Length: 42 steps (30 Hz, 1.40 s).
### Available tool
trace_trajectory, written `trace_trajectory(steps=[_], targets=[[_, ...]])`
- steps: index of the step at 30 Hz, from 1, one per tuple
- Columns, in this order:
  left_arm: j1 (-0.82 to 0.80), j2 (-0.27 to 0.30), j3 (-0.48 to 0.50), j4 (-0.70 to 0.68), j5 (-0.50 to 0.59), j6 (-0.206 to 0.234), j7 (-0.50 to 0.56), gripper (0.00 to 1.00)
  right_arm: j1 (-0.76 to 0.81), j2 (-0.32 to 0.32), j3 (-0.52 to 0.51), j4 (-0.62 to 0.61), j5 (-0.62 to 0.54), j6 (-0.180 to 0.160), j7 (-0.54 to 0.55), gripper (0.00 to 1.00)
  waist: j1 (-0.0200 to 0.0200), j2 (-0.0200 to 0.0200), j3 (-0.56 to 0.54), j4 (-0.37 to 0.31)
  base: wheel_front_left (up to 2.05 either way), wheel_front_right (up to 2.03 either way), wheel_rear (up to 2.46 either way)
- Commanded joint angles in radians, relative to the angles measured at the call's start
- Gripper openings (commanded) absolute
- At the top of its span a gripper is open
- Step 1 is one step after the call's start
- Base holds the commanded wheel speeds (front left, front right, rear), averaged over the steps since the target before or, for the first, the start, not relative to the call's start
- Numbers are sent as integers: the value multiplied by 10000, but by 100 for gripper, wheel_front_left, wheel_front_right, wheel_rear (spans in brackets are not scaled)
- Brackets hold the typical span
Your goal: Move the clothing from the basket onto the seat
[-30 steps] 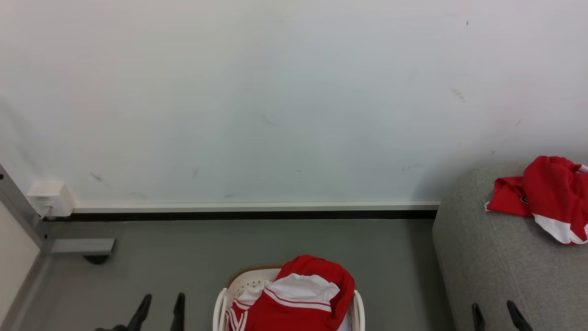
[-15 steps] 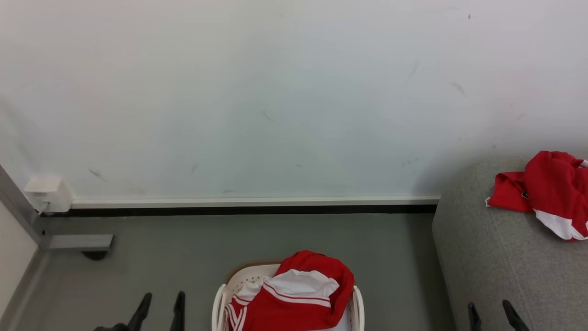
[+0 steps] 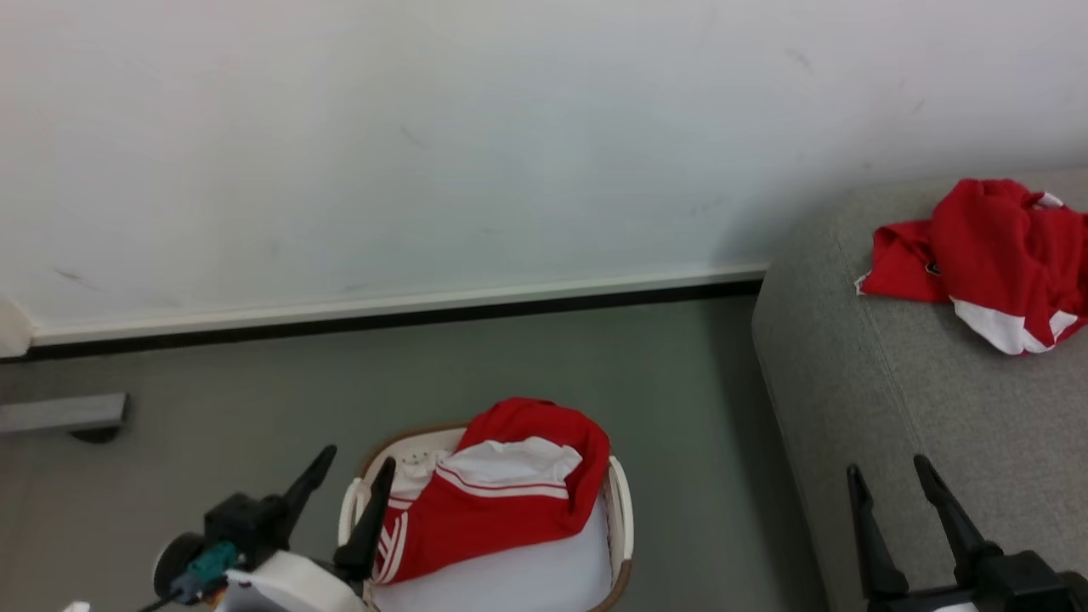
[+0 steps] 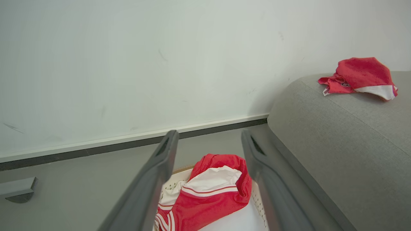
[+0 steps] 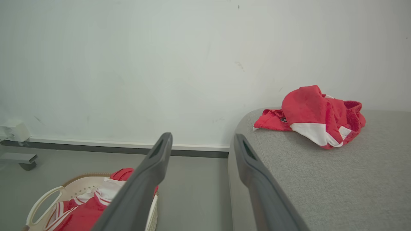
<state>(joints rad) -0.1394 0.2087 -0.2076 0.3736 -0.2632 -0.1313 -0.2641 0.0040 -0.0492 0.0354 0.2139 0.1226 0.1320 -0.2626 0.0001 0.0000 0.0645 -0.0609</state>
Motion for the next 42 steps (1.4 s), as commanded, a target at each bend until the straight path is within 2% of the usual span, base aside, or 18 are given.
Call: trace_trajectory(steps=[1, 6, 7, 14, 19, 24, 35, 42], targets=[[-842, 432, -431, 438, -121, 20, -4, 100, -460, -24, 83, -268, 10, -25, -32, 100, -1, 0, 1479, -793, 0, 0, 0], [-2775, 1316, -1896, 1667, -391, 18, 348, 100, -1249, -24, 227, -798, 202, -25, -33, 100, -1, 0, 2947, -1465, 0, 0, 0], [-2775, 1316, -1896, 1667, -391, 18, 348, 100, -1249, -24, 227, -798, 202, -25, -33, 100, -1, 0, 2947, -1465, 0, 0, 0], [-5026, 2538, -3799, 2965, -766, 19, 645, 100, -1978, -15, 468, -1512, 366, -25, -33, 100, -1, 0, 4671, -2228, 0, 0, 0], [-6153, 3066, -4963, 3788, -1117, 19, 1111, 100, -2248, -9, 512, -1931, 500, -25, -33, 100, -1, 0, 5543, -2526, 0, 0, 0], [-7045, 3354, -5877, 4272, -1280, 19, 1240, 100, -2383, -12, 588, -2158, 590, -25, -33, 100, -1, 0, 6174, -2635, 0, 0, 0], [-8536, 3748, -6903, 5249, -1566, 19, 1114, 100, -2719, -13, 730, -2446, 751, -25, -33, 100, -1, 0, 7206, -2802, 0, 0, 0], [-9162, 3709, -7637, 5347, -1795, 19, 937, 100, -2782, -15, 845, -2474, 805, -25, -33, 100, -1, 0, 7659, -2908, 0, 0, 0]])
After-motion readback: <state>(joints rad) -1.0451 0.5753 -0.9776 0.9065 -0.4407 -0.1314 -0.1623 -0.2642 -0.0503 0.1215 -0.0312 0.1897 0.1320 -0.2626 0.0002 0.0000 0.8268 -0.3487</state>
